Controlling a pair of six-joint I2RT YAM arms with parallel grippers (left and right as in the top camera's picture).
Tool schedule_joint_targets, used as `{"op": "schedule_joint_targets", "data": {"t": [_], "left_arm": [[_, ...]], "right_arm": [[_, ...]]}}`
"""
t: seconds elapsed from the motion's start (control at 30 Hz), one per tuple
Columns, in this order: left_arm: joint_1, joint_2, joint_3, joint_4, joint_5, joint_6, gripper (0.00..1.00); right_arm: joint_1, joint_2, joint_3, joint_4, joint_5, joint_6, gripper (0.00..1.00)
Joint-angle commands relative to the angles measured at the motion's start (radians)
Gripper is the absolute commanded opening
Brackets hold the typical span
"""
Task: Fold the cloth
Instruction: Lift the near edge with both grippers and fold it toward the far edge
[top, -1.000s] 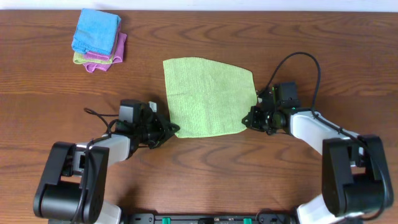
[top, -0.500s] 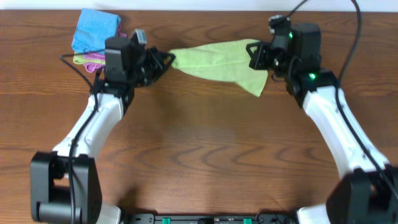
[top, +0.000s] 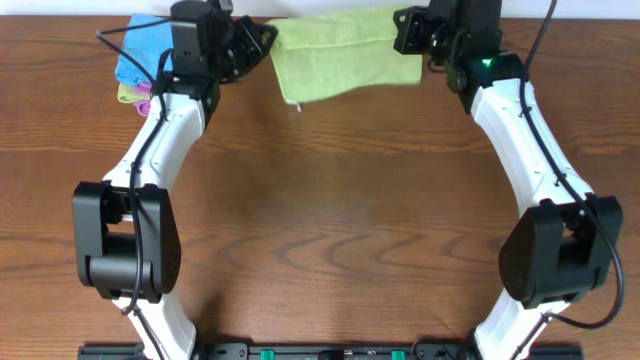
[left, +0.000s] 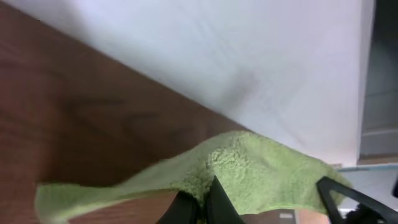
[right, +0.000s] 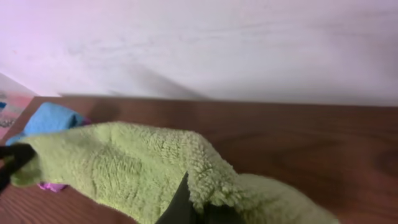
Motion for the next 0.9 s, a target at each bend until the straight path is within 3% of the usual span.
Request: {"op": "schedule_joint_targets", "data": {"t": [0.0,0.37,0.7,0.87], "left_arm": [[0.013,0.002,0.073,-0.059,0.034,0.077,0.06],[0.011,0.002,0.080,-0.655,0.100,0.419,0.06],[0.011,0.002,0.079,-0.991,0.085,0.626,0.06],[0.011,0.002,0.058,-1.130,0.013,0.709,0.06]], "right_arm": [[-0.008,0.008,0.019,-0.048,0.011,-0.024,0.01],[0.018,0.007,0.019,-0.453,-0.029,-0.134,0.01],[0.082,0.007,0.014,-0.745,-0.079,-0.204,0.01],[0.111,0.006,-0.093,-0.783,-0.076,-0.230,0.02]]}}
